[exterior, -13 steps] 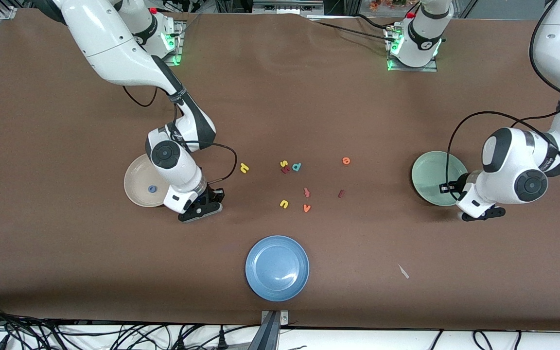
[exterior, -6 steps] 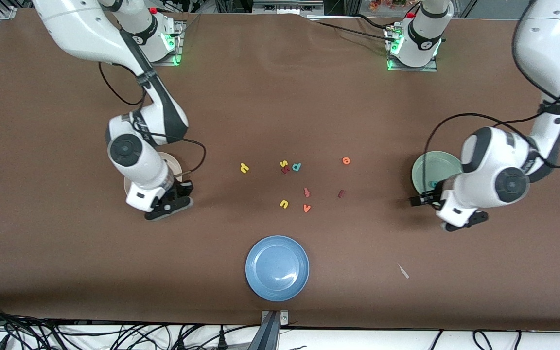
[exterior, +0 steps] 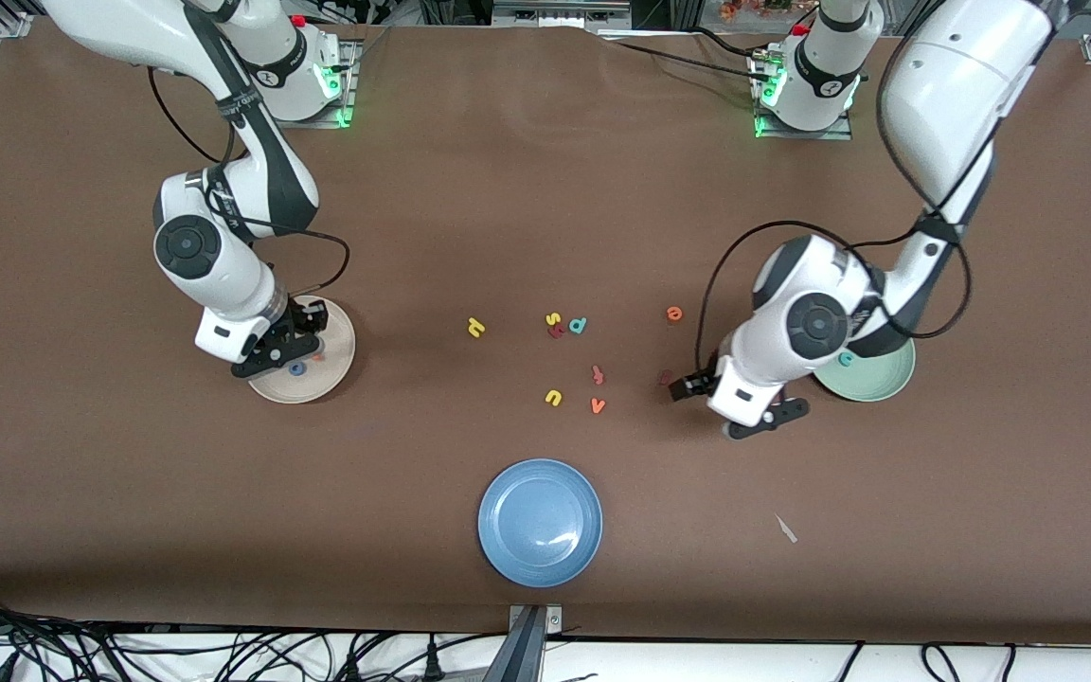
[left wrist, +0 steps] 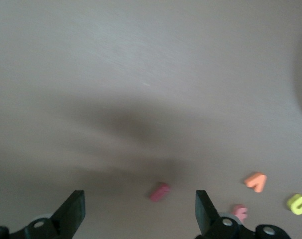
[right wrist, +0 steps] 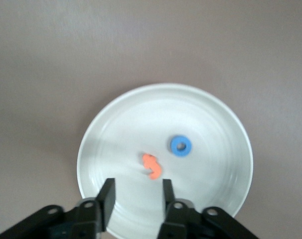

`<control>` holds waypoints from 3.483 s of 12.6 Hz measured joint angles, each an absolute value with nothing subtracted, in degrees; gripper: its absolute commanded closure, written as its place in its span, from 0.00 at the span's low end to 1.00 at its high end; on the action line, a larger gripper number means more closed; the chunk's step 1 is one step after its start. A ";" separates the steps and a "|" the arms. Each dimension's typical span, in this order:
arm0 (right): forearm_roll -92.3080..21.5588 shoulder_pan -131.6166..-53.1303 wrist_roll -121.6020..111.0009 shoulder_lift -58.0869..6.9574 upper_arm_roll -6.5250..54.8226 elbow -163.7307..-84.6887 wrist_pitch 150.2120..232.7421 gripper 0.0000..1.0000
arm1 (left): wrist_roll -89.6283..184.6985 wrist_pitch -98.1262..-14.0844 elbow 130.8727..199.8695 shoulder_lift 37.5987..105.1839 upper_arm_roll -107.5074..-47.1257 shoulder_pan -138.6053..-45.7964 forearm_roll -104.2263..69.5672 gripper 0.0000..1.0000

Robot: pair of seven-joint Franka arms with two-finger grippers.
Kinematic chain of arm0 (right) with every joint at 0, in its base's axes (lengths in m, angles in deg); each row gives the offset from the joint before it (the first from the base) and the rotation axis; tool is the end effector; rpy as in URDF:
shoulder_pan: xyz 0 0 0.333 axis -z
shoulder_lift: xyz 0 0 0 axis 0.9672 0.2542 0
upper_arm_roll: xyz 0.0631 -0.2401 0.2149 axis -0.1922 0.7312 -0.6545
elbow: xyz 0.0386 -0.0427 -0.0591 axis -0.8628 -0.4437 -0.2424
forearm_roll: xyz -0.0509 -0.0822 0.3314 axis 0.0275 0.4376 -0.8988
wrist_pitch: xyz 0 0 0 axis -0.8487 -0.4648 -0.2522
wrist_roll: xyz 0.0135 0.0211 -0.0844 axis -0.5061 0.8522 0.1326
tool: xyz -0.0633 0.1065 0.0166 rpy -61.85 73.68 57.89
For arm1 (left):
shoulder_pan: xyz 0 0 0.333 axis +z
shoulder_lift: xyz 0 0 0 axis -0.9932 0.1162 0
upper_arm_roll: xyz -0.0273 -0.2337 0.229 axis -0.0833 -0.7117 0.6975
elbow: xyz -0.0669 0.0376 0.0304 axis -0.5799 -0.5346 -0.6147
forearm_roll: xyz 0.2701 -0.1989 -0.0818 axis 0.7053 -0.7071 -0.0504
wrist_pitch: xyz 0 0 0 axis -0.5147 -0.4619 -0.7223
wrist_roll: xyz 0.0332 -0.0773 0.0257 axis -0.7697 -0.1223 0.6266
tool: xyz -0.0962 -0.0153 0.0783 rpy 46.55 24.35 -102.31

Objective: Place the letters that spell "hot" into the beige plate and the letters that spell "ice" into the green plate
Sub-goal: 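Drop the orange letter on the beige plate while the left gripper reaches pink, then grasp the pink letter with the left gripper and carry it toward green plate, then release the pink letter on the green plate while the right gripper lowers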

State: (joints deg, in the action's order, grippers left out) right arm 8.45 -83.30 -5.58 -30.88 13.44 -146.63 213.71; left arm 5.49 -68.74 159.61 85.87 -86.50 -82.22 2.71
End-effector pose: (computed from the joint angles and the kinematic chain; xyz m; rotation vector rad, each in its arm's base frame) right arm 0.5322 0.1219 0.2911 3.0236 0.6295 -0.0398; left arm 0.6111 -0.2425 0.2661 2.9628 0.5430 -0.1295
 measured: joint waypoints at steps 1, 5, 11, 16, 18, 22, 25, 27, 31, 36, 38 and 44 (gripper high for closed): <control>8.42 -83.30 -5.02 -31.44 13.37 -147.44 213.84 0.18 | 5.24 -69.53 159.59 86.77 -86.26 -83.14 2.87 0.21; 8.06 -83.58 8.65 -31.47 8.89 -147.46 214.40 0.18 | 5.22 -69.71 159.53 88.30 -85.91 -84.03 5.53 0.31; 8.05 -95.33 40.21 -23.90 5.74 -139.01 216.11 0.18 | 4.66 -69.71 159.47 91.13 -85.37 -86.48 7.62 0.38; 8.78 -101.00 52.90 -15.14 5.79 -135.39 223.53 0.18 | 4.62 -69.73 158.97 92.38 -83.56 -87.90 7.63 0.43; 9.85 -101.23 53.95 -14.26 5.83 -135.08 223.79 0.19 | 4.59 -69.55 158.55 92.37 -82.84 -88.78 7.63 0.56; 10.98 -101.22 53.98 -14.02 6.15 -134.97 224.24 0.27 | 4.45 -69.51 157.78 92.37 -82.46 -89.13 7.63 0.96; 11.90 -101.22 54.03 -13.23 6.16 -134.97 224.85 0.27 | 4.27 -69.55 157.50 92.39 -82.34 -89.14 7.63 1.00; 12.05 -101.22 54.03 -12.43 6.17 -134.96 225.72 0.37 | 4.21 -69.46 156.67 92.36 -81.91 -88.92 7.63 1.00; 13.18 -101.17 54.04 -12.47 6.25 -134.83 225.74 0.66 | 8.95 -60.19 154.00 88.66 -82.75 -84.03 7.18 1.00; 13.49 -101.13 54.03 -12.55 6.30 -134.59 225.86 0.73 | 31.42 -41.89 154.06 80.43 -83.93 -71.04 4.10 1.00; 14.21 -101.07 53.82 -12.65 6.60 -134.42 225.86 0.71 | 38.26 -40.24 155.49 80.54 -83.68 -66.89 4.11 1.00; 14.63 -100.81 52.25 -13.15 8.50 -133.86 225.78 0.42 | 43.35 -40.44 159.31 86.48 -83.41 -62.34 8.41 0.21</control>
State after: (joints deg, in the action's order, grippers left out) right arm 14.63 -100.81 52.25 -13.15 8.50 -133.86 225.78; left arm 43.35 -40.44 159.31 86.48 -83.41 -62.34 8.41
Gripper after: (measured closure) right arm 0.423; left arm 0.903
